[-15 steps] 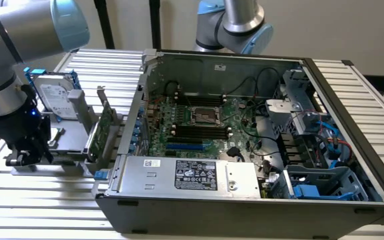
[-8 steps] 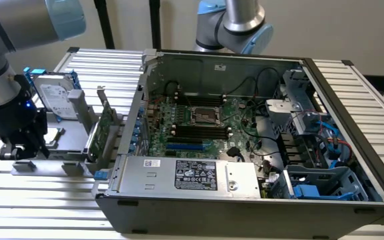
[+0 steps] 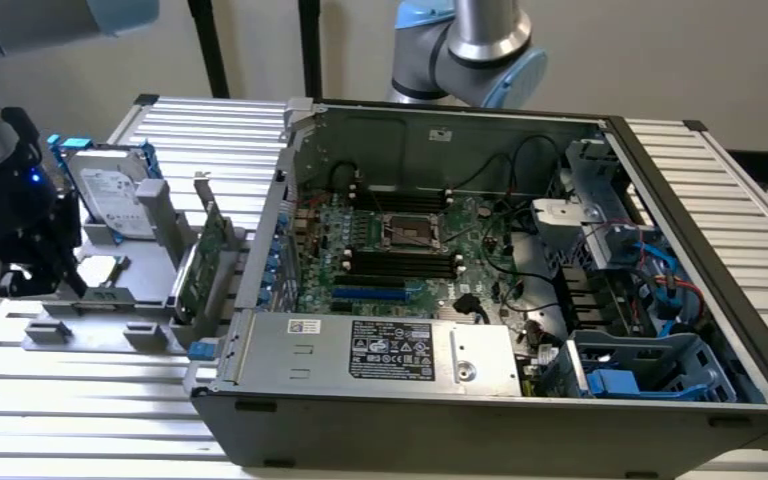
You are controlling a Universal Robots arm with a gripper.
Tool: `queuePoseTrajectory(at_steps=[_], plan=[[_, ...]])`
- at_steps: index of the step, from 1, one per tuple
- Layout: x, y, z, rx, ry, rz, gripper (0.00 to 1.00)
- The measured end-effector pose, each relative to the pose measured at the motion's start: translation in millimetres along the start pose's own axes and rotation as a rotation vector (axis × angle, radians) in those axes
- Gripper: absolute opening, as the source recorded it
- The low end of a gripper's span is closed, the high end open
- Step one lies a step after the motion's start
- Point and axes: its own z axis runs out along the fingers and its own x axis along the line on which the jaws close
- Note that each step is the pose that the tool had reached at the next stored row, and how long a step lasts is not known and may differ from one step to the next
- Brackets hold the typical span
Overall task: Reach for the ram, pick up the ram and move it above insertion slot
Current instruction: 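Pick up the ram and move it above insertion slot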
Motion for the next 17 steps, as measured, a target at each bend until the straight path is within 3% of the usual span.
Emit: queuePoseTrajectory(at_steps=[6,17], plan=[[1.5,-11.8,-27.5,0.0002,-0.0042,-0.001,0.13],[6.8,-58.9,-78.8,-0.0009,-0.0167,-0.002,0.13]])
